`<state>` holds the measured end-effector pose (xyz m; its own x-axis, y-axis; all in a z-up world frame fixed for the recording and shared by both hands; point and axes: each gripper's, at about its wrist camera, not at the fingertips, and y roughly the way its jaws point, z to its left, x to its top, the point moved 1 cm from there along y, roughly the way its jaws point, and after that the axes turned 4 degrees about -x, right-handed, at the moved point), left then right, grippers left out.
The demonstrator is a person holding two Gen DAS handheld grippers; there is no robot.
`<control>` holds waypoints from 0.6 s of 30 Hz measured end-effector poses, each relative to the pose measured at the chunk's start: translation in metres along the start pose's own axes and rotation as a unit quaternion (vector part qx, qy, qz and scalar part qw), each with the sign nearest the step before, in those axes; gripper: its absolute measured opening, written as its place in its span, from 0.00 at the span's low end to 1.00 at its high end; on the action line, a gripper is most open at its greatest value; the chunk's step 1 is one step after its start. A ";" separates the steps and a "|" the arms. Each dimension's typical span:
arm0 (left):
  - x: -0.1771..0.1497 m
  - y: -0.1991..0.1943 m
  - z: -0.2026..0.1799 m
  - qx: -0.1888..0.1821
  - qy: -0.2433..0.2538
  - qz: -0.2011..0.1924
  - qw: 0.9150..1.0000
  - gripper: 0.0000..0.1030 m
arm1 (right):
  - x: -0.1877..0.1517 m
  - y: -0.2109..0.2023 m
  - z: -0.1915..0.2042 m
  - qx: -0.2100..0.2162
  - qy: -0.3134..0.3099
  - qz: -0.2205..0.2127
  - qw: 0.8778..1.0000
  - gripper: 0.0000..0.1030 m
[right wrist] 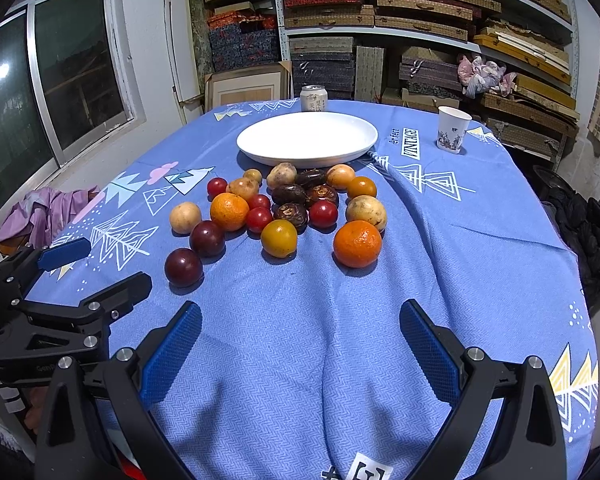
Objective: Organize fruits
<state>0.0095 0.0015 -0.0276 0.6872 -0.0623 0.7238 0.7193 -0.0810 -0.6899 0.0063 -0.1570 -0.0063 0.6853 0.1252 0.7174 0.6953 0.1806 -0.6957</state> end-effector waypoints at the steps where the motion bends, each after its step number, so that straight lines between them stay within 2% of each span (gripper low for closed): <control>1: 0.001 0.000 0.001 0.000 -0.001 0.000 1.000 0.96 | 0.000 0.000 0.000 0.000 0.000 0.001 1.000 0.97; 18: 0.001 0.004 0.005 -0.007 -0.010 0.008 1.000 0.96 | -0.003 0.009 -0.003 0.006 -0.008 0.017 1.000 0.97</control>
<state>0.0137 0.0061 -0.0301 0.7001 -0.0443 0.7126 0.7072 -0.0947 -0.7007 0.0110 -0.1585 -0.0146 0.7048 0.1461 0.6942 0.6691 0.1880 -0.7190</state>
